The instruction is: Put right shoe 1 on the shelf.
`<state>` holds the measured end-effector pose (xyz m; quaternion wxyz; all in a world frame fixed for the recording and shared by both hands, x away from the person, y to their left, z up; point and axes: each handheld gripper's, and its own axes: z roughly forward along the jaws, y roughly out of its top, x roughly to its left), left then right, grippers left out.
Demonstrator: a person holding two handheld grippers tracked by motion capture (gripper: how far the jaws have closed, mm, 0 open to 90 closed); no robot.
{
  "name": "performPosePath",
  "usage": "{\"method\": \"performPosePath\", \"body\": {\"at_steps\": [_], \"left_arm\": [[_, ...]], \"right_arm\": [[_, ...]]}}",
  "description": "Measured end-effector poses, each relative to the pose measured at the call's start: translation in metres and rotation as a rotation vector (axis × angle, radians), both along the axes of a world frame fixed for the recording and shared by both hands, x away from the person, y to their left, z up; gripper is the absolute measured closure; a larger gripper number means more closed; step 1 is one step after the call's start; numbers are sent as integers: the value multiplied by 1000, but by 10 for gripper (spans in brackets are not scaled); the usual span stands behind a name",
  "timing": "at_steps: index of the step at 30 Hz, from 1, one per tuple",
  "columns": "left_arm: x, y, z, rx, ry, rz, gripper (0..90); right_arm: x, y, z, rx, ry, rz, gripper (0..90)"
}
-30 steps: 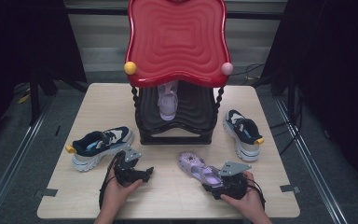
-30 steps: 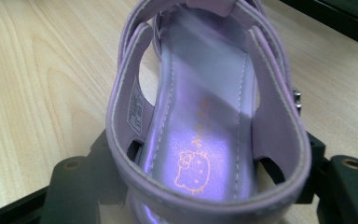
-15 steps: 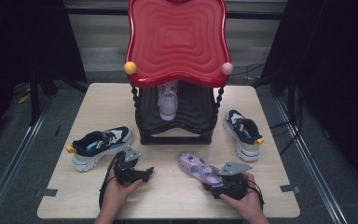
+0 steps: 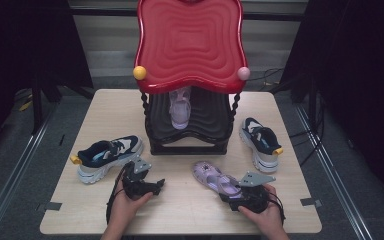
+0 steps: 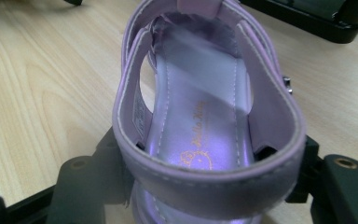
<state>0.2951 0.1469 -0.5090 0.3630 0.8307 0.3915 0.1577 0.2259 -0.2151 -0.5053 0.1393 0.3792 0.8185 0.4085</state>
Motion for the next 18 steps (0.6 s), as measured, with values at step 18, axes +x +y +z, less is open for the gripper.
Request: {"method": "performPosePath", "body": {"at_steps": [18], "left_arm": [[0,0,0,2,0,1,144]], "right_arm": [[-5,-11,17,42,-46,-39,357]]}}
